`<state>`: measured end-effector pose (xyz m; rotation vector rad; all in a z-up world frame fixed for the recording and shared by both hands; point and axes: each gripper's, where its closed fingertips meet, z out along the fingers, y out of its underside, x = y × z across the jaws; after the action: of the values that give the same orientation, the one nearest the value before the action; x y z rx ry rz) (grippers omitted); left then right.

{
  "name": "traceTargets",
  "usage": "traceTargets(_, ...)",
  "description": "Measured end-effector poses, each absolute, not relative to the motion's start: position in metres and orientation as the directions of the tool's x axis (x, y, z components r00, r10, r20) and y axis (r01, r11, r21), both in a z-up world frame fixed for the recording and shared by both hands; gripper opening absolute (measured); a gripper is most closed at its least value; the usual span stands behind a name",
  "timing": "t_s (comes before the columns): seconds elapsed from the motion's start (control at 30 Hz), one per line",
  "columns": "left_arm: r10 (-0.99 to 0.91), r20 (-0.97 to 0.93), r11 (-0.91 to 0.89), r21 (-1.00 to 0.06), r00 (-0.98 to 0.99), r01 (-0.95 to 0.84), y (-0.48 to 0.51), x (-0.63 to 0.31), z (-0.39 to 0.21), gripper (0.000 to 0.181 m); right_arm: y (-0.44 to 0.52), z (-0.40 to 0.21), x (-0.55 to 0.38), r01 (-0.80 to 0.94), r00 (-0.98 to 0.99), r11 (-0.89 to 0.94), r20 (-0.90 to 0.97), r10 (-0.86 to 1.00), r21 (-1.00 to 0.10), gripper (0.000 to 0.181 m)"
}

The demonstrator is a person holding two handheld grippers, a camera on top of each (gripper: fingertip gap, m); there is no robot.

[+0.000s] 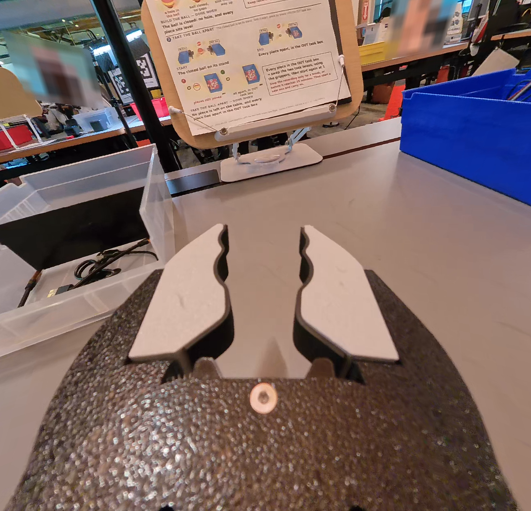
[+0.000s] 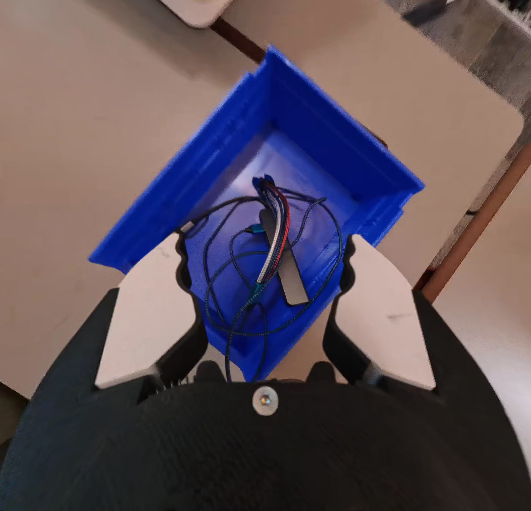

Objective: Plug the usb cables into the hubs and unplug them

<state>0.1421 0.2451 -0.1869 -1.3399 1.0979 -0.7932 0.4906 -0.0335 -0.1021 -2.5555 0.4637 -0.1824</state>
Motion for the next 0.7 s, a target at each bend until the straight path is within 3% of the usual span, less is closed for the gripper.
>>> traceTargets(0.13,-0.937,-0.163,0.120,-0.981,0.310,-0.152,0.242,0.144,-0.188,0.046,-0.022,-0.065,0.474,-0.205,0.919,-0.729,0.128,-0.373,-0.653,0.103)
traceTargets(0.3,-0.947,-0.151,0.108,-0.981,0.282,-0.161,0.238,0.146,-0.190,0.046,0.036,-0.052,0.360,-0.016,0.976,-0.471,0.088,-0.198,-0.882,0.100)
traceTargets(0.5,-0.967,-0.083,0.041,-0.984,0.239,-0.175,0.257,0.135,-0.153,0.046,0.082,-0.123,0.267,0.014,0.999,-0.361,0.030,-0.038,-0.932,0.098)
traceTargets(0.7,-0.941,-0.309,0.226,-0.875,0.135,-0.428,0.336,0.127,-0.108,0.048,0.097,-0.180,0.250,0.096,0.995,-0.399,0.084,0.048,-0.912,0.101)
